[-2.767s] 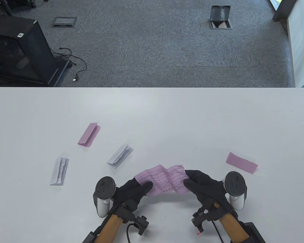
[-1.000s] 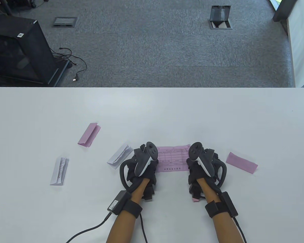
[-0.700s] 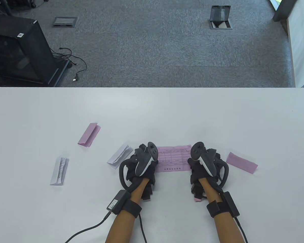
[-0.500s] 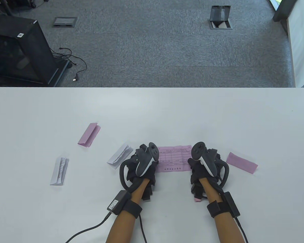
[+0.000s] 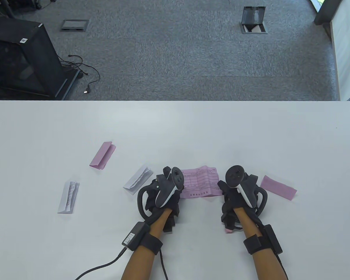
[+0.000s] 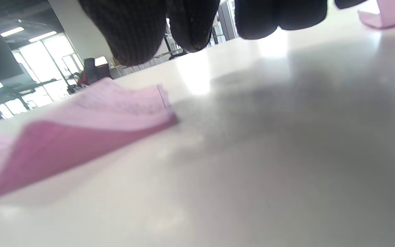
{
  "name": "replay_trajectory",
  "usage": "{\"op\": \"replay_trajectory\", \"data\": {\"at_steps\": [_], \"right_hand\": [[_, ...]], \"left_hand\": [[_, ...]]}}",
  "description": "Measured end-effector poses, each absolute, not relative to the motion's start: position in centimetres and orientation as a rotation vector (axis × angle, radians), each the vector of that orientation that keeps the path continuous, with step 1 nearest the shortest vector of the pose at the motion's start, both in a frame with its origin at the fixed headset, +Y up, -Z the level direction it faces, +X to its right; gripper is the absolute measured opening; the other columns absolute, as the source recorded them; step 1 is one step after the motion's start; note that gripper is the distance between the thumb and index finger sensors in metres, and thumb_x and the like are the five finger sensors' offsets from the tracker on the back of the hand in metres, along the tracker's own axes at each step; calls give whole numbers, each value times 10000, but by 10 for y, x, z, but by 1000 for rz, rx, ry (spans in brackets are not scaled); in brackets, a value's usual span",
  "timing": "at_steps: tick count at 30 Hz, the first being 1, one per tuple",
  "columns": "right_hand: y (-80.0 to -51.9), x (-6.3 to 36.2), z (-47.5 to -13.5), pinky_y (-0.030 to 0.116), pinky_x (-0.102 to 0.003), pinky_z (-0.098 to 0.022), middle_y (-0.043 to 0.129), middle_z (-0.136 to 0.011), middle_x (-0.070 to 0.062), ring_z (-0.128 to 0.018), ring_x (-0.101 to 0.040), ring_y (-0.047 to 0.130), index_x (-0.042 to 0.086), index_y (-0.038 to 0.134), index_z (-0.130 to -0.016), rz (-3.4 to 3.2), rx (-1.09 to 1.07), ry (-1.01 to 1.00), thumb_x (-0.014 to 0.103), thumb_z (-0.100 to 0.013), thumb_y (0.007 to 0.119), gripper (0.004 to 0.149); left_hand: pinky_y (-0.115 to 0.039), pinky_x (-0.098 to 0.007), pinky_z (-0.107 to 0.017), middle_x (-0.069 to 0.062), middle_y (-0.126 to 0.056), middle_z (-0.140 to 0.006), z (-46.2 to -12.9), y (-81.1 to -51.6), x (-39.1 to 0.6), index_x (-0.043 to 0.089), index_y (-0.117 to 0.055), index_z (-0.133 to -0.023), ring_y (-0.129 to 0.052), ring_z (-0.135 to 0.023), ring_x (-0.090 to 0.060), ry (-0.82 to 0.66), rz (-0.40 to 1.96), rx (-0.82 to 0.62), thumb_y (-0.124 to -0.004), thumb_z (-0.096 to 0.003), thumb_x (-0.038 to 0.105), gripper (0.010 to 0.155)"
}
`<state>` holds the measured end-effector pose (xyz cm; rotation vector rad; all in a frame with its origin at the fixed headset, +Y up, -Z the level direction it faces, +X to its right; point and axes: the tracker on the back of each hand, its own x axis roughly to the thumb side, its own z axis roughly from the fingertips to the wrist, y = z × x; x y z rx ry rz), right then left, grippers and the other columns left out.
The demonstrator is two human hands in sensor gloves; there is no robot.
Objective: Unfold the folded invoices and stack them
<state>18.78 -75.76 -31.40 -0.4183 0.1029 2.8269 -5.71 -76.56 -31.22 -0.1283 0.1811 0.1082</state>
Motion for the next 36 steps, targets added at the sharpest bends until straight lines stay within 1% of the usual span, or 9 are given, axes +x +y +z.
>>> {"op": "replay_trajectory", "data": {"at_steps": [2,8,11,19,23,26,29,32,36], "right_hand": [[-744,194,-308,473,-684,-662,548,-1068,-210,-954,-523,539,261,657,-882,2781,-369,54,490,-463,728,483],[-697,234,-282,459,-693,-664,551,-1069,-209,-958,-520,536,256,651,-898,2683,-310,-140,473,-473,727,482],[-689,260,-276,444,-705,-664,541,-1075,-214,-965,-523,523,254,632,-926,2719,-335,-164,468,-478,727,505],[-718,319,-275,387,-751,-661,420,-1127,-223,-1007,-552,407,254,451,-1065,2867,-435,-75,478,-478,730,687],[-737,338,-285,311,-795,-652,275,-1172,-199,-1033,-600,240,262,236,-1118,2880,-451,232,508,-473,728,847],[-752,346,-293,295,-802,-648,254,-1177,-196,-1034,-604,211,248,206,-1118,2900,-511,381,513,-471,728,872],[-763,350,-299,317,-793,-649,313,-1164,-207,-1030,-596,263,225,298,-1114,2915,-601,345,483,-472,740,821],[-769,345,-301,333,-785,-649,358,-1150,-212,-1023,-592,296,216,396,-1086,2898,-602,333,454,-480,740,736],[-767,333,-299,395,-751,-658,501,-1106,-206,-1003,-554,435,247,626,-939,2994,-618,230,401,-480,751,500]], "left_hand": [[-790,-454,-516,-116,-916,-859,-306,-761,-59,217,-563,-1095,-938,-657,-284,164,114,-91,-834,-434,553,790],[-795,-464,-513,-131,-903,-883,-279,-744,-70,202,-584,-1084,-937,-676,-298,103,149,25,-832,-443,538,765],[-794,-465,-516,-131,-899,-889,-260,-737,-76,207,-588,-1082,-933,-684,-299,69,196,46,-830,-446,536,756],[-790,-474,-519,-141,-895,-897,-220,-749,-93,203,-602,-1079,-930,-691,-310,28,329,28,-832,-452,530,744],[-768,-496,-556,-156,-863,-940,-219,-752,-99,206,-592,-1084,-904,-743,-335,27,287,17,-827,-455,530,745],[-754,-508,-579,-161,-842,-965,-219,-753,-102,212,-587,-1087,-886,-774,-344,24,282,2,-826,-456,530,746],[-745,-518,-587,-169,-834,-973,-220,-753,-103,209,-587,-1088,-877,-784,-354,20,299,-8,-827,-457,527,746],[-740,-525,-593,-175,-828,-981,-218,-753,-100,211,-589,-1088,-871,-793,-362,-2,269,5,-822,-458,532,744],[-742,-525,-594,-172,-827,-983,-216,-753,-95,212,-589,-1086,-872,-796,-361,-23,254,7,-818,-458,537,744]]}}
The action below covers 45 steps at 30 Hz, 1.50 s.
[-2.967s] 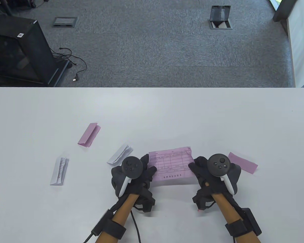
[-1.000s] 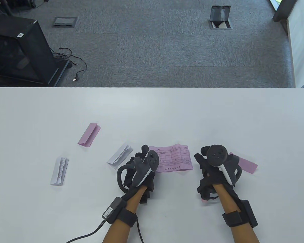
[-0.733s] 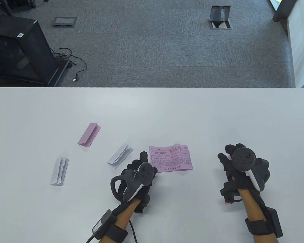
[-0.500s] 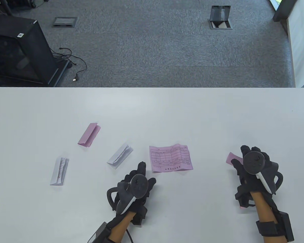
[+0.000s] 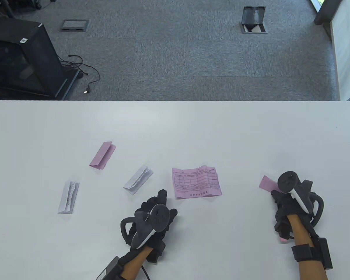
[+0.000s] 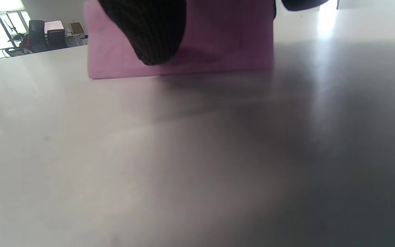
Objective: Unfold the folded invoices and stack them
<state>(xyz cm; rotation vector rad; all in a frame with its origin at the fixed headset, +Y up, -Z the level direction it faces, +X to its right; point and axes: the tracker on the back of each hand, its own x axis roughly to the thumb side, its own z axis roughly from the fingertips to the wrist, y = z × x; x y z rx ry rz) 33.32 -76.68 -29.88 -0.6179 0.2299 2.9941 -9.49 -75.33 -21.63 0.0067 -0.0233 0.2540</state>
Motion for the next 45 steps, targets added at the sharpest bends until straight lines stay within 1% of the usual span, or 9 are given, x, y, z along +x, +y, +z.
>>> {"op": "replay_trajectory", "data": {"at_steps": [2,7,15,19,23,30,34,38,45], "right_hand": [[-763,328,-296,434,-725,-659,586,-1067,-199,-972,-537,518,258,715,-853,3008,-616,163,377,-482,748,391],[-743,306,-282,484,-688,-654,661,-1017,-186,-919,-511,609,252,738,-824,2951,-481,16,386,-482,739,367],[-703,214,-246,517,-666,-651,729,-970,-149,-876,-464,691,259,733,-831,2734,33,-175,389,-485,732,370],[-711,171,-238,531,-657,-648,748,-952,-139,-859,-451,715,261,733,-831,2668,208,-151,391,-482,732,372],[-724,134,-224,539,-654,-644,759,-941,-134,-851,-444,726,263,733,-830,2631,348,-155,391,-480,733,372],[-728,116,-207,554,-641,-642,770,-924,-123,-835,-430,744,242,724,-841,2674,412,-246,395,-479,735,393],[-732,110,-201,548,-643,-644,754,-937,-130,-845,-433,731,239,710,-859,2679,453,-236,400,-478,735,415],[-737,106,-199,532,-655,-648,716,-973,-149,-868,-449,701,233,680,-911,2687,497,-165,439,-472,727,487],[-740,111,-202,503,-681,-653,665,-1014,-172,-902,-471,653,254,648,-951,2608,514,-45,521,-456,697,565]], "left_hand": [[-744,-525,-591,-175,-829,-980,-216,-754,-94,209,-594,-1085,-873,-793,-360,-30,260,3,-819,-459,534,740],[-756,-512,-583,-160,-847,-965,-213,-752,-91,216,-624,-1068,-887,-778,-346,-97,316,19,-816,-459,530,711],[-793,-470,-551,-116,-891,-925,-208,-747,-73,260,-722,-1005,-926,-733,-298,-397,641,36,-799,-477,517,592],[-790,-477,-544,-130,-893,-922,-209,-751,-72,234,-732,-1004,-926,-728,-312,-354,847,-56,-793,-485,517,594],[-772,-500,-547,-171,-860,-954,-210,-763,-73,171,-665,-1048,-903,-752,-351,-266,1043,-183,-789,-484,533,681],[-743,-508,-579,-220,-726,-1052,-208,-782,-71,130,-485,-1112,-820,-847,-400,-199,1362,-339,-776,-482,583,829],[-735,-513,-584,-234,-714,-1051,-208,-787,-67,125,-486,-1109,-809,-849,-404,-142,1489,-379,-793,-478,581,838],[-741,-508,-575,-225,-749,-1021,-207,-790,-71,130,-533,-1092,-829,-819,-396,-65,1462,-346,-772,-498,572,779],[-744,-512,-566,-212,-794,-996,-211,-791,-78,165,-625,-1058,-847,-800,-395,-50,1458,-313,-728,-564,459,585]]}}
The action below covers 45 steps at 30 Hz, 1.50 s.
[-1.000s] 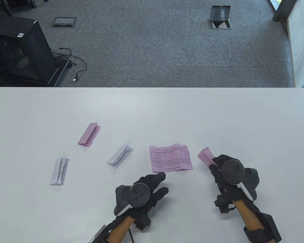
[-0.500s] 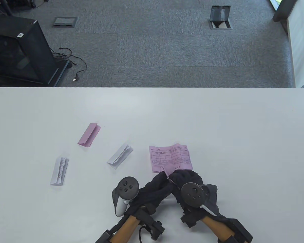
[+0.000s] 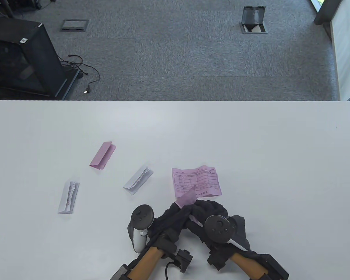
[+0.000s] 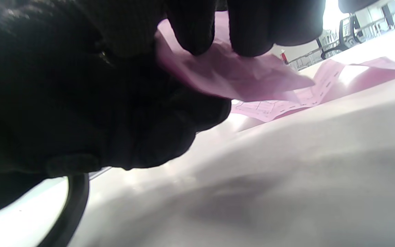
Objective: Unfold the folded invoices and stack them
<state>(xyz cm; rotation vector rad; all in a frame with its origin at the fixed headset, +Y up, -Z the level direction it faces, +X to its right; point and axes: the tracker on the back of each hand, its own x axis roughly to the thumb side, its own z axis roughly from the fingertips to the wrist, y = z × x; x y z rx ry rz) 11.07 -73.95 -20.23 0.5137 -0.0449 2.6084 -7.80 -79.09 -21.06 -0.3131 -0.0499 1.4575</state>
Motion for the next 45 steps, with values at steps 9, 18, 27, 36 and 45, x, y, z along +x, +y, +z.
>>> {"op": "replay_trajectory", "data": {"at_steps": [9,18,27,36,45], "right_hand": [[-737,139,-218,520,-661,-654,667,-1003,-147,-897,-450,664,222,578,-973,2428,343,-13,513,-453,703,609],[-759,148,-231,503,-666,-656,582,-1049,-199,-929,-496,589,189,417,-1076,2121,201,338,480,-463,713,741],[-758,157,-236,657,-559,-605,905,-739,-64,-672,-320,885,211,801,-802,2070,184,284,357,-451,761,382],[-755,159,-233,676,-537,-589,902,-661,-34,-600,-276,896,222,778,-747,2134,97,169,411,-436,786,363],[-752,144,-225,663,-546,-600,897,-681,-41,-622,-291,889,219,779,-759,2025,254,250,451,-420,783,411]], "left_hand": [[-764,-499,-547,-167,-869,-936,-212,-787,-90,201,-739,-983,-886,-762,-365,-76,1423,-273,-744,-564,382,456],[-757,-512,-552,-157,-898,-915,-214,-785,-88,224,-777,-961,-887,-763,-374,-215,1438,-327,-770,-552,370,434],[-697,-546,-592,-207,-798,-987,-209,-778,-98,200,-646,-1049,-802,-825,-423,-88,1272,-194,-802,-539,412,574],[-810,-408,-436,-64,-957,-729,-180,-740,-79,253,-812,-853,-939,-588,-268,-322,889,199,-843,-501,477,418],[-712,-525,-584,-241,-649,-1071,-188,-772,-63,103,-398,-1121,-738,-880,-457,-368,1115,-248,-864,-432,575,956]]}}
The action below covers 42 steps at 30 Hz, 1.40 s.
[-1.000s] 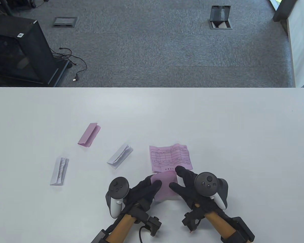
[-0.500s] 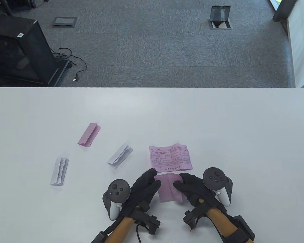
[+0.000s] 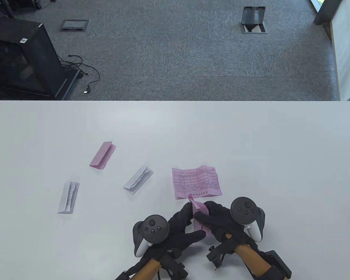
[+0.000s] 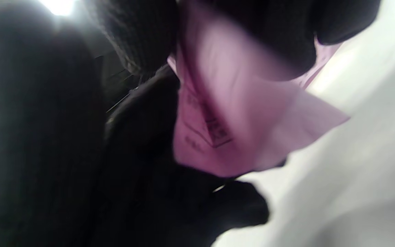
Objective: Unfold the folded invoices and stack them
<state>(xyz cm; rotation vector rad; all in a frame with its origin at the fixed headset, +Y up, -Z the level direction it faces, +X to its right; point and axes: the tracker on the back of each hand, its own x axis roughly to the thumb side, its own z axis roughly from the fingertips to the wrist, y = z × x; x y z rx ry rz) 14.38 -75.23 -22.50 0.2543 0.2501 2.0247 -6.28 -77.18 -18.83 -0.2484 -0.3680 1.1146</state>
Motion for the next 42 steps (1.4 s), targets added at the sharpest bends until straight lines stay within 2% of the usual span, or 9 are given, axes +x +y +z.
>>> {"op": "replay_trajectory", "data": {"at_steps": [10,15,19,22,23,28,33,42], "right_hand": [[-754,145,-227,641,-561,-612,890,-720,-61,-653,-313,872,222,773,-836,1897,316,304,491,-422,734,496],[-754,145,-227,655,-555,-601,906,-702,-52,-637,-308,888,219,793,-821,1915,300,302,399,-455,737,412],[-751,146,-227,657,-558,-600,912,-699,-53,-638,-312,892,216,799,-810,1958,311,289,383,-457,739,396],[-747,155,-230,658,-559,-599,914,-697,-55,-638,-314,893,211,802,-806,2012,298,248,378,-456,741,393],[-746,158,-231,659,-559,-598,915,-696,-55,-635,-314,895,207,804,-804,2027,286,235,378,-457,741,392],[-743,190,-241,663,-556,-595,919,-681,-54,-623,-310,899,198,807,-795,2146,155,157,372,-457,742,386],[-748,200,-244,663,-559,-594,921,-672,-58,-617,-312,900,191,812,-788,2234,115,169,366,-456,747,381],[-760,191,-245,666,-556,-588,930,-624,-50,-575,-303,909,200,832,-744,2715,80,144,413,-440,777,375]], "left_hand": [[-734,-524,-589,-223,-715,-1029,-192,-778,-70,107,-445,-1108,-802,-847,-407,-309,1237,-263,-907,-445,488,893],[-732,-535,-589,-228,-722,-1026,-192,-778,-70,102,-445,-1110,-802,-848,-414,-297,1223,-267,-899,-452,496,891],[-756,-529,-563,-205,-820,-962,-193,-781,-77,145,-608,-1062,-858,-793,-397,-196,1287,-241,-826,-510,481,682],[-783,-510,-528,-172,-902,-889,-195,-782,-90,206,-786,-948,-909,-733,-373,-78,1325,-183,-762,-555,411,444],[-786,-506,-524,-167,-907,-882,-196,-782,-94,207,-789,-944,-912,-727,-368,-62,1329,-183,-773,-552,400,437],[-819,-462,-465,-134,-965,-791,-205,-778,-120,179,-817,-915,-960,-634,-319,36,1255,-159,-838,-525,320,415],[-843,-428,-421,-119,-997,-747,-212,-776,-125,181,-825,-911,-988,-578,-289,34,1122,-161,-878,-496,260,426],[-836,-390,-375,-96,-987,-704,-212,-774,-94,144,-639,-1048,-977,-511,-255,-39,558,-229,-918,-472,311,661]]}}
